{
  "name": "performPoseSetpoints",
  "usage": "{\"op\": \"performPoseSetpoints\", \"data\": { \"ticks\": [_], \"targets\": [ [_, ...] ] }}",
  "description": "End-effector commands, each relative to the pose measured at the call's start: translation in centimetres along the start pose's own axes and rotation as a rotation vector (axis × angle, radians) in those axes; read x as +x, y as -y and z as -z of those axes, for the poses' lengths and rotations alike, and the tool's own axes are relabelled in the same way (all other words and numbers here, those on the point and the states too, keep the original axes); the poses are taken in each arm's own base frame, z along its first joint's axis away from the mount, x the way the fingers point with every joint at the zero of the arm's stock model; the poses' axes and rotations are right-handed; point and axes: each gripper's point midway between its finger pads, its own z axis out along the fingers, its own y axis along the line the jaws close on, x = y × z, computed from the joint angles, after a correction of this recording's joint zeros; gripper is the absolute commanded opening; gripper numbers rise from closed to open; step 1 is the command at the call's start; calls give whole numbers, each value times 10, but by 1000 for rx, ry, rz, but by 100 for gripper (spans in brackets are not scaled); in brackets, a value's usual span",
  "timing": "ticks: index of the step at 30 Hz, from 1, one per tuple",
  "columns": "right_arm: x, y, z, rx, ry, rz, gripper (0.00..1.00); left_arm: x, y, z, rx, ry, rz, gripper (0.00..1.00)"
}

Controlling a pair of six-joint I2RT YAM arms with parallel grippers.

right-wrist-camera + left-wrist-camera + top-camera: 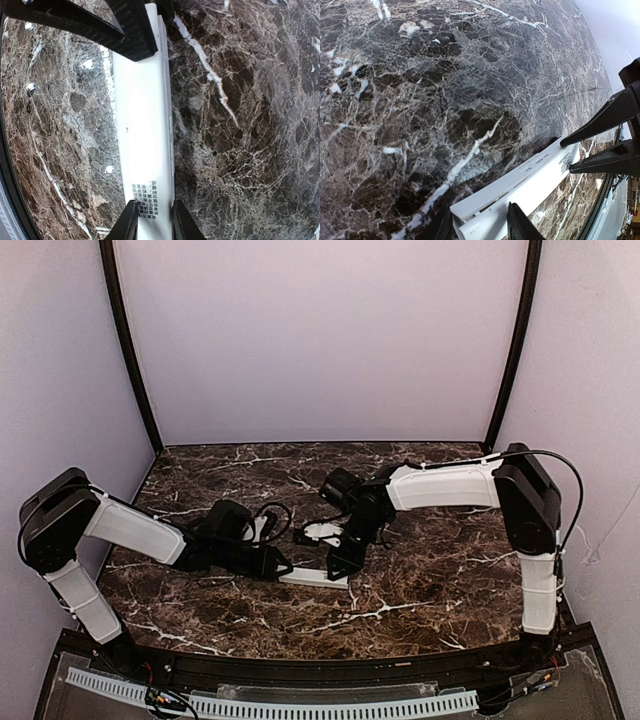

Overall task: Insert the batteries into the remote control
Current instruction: Load the battery cover onto the remote control without the battery cover.

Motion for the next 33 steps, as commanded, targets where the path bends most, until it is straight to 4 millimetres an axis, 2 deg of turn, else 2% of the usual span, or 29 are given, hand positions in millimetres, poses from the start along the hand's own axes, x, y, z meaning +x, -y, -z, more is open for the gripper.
{"op": "performPoseSetpoints", "data": {
  "ticks": [1,6,15,19,24,27,33],
  "targets": [
    [14,7,-13,9,-39,-15,20,29,-32,-4,-116,-96,44,36],
    [23,8,-19,16,-73,-15,16,29,-33,-3,-121,-90,48,37],
    [29,9,-20,28,-90,-17,16,13,-23,12,-94,-10,33,48],
    [24,12,-16,42,-76,-22,19,10,-19,18,-78,13,22,45],
    [12,12,-7,51,-35,-9,21,14,-18,13,-72,-14,19,42],
    [15,11,-9,43,-46,-8,21,15,-18,11,-68,-18,19,42],
    [24,8,-14,29,-75,-10,21,19,-24,10,-86,-29,36,35]
  ]
}}
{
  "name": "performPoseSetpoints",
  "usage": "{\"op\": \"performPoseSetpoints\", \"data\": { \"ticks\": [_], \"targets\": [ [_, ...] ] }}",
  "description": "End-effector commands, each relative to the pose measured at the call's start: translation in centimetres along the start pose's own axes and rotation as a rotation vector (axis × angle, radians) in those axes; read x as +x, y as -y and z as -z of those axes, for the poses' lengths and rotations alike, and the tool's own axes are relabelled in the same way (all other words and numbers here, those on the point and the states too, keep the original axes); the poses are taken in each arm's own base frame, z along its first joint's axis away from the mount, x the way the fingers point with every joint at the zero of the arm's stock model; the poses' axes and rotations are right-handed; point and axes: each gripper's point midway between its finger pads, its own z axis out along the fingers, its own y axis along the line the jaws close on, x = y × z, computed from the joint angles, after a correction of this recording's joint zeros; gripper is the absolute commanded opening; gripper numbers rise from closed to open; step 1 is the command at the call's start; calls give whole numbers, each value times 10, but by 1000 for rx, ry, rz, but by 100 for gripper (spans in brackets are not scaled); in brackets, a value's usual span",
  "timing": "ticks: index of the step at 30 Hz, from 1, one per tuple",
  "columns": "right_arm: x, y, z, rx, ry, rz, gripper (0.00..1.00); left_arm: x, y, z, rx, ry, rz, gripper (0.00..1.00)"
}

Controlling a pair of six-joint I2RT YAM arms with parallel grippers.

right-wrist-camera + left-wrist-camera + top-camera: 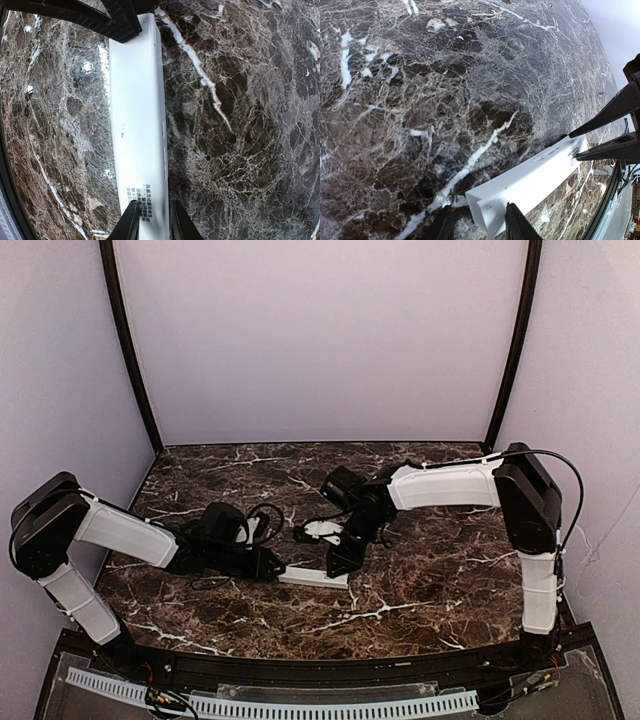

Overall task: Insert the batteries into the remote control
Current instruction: Load the battery cover onto the remote control without the battery cover.

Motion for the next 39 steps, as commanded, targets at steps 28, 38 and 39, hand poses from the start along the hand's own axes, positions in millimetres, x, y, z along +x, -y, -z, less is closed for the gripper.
{"op": "performPoseSetpoints", "data": {
  "ticks": [28,38,39],
  "targets": [
    [50,0,-23,5,-149,-17,20,46,-18,-7,-70,-146,-19,4],
    [68,2,-23,24,-177,-34,20,56,-9,-14,-53,-178,-35,4],
    [69,2,-24,25,-179,-36,20,58,-10,-15,-55,-185,-35,4]
  ]
}}
